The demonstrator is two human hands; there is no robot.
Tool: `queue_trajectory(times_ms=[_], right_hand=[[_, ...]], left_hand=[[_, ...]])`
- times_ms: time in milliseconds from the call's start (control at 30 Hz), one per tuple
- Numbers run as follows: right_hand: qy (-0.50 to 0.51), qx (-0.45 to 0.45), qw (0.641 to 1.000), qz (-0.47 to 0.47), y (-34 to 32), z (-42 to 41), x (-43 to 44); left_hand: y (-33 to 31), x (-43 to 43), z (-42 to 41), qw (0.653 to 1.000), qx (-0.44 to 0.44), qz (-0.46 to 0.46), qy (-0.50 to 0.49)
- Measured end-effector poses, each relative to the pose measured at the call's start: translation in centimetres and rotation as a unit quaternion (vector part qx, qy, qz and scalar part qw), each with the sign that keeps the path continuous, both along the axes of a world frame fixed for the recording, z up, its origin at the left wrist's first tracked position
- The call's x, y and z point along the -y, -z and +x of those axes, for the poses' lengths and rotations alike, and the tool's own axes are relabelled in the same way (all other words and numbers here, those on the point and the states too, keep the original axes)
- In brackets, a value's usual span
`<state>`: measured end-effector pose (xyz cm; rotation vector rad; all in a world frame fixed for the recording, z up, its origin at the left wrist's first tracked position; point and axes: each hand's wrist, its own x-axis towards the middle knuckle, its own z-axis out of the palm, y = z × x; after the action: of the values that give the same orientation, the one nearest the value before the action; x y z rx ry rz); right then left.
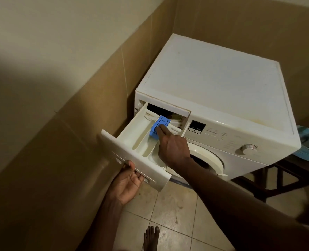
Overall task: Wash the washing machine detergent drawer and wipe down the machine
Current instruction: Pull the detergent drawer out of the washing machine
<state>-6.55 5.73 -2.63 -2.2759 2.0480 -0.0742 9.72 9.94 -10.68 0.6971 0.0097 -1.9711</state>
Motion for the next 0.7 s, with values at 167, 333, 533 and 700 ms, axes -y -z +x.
queue_trajectory(times_ms=[167,333,533,700], right_hand=[[0.054,0.064,0.996,-0.041,-1.3,-2.3,-3.7],[0.134,0.112,0.980,-0.100,-3.8,-6.8,-10.0],[0.258,0.172,0.937,-0.161,-8.3,-13.0,-19.2],[0.359,0.226,0.903,-0.069,-10.1,-16.8,-24.8]], left_hand=[[-2.2,-2.0,-1.2,0.997,0.044,-0.020,0.055],[-4.9,-5.6,-2.9,0.990,0.051,-0.040,0.126],[-9.0,-11.2,-6.3,0.972,0.055,-0.058,0.220],[-11.1,-14.5,-9.0,0.946,0.060,-0.072,0.311]])
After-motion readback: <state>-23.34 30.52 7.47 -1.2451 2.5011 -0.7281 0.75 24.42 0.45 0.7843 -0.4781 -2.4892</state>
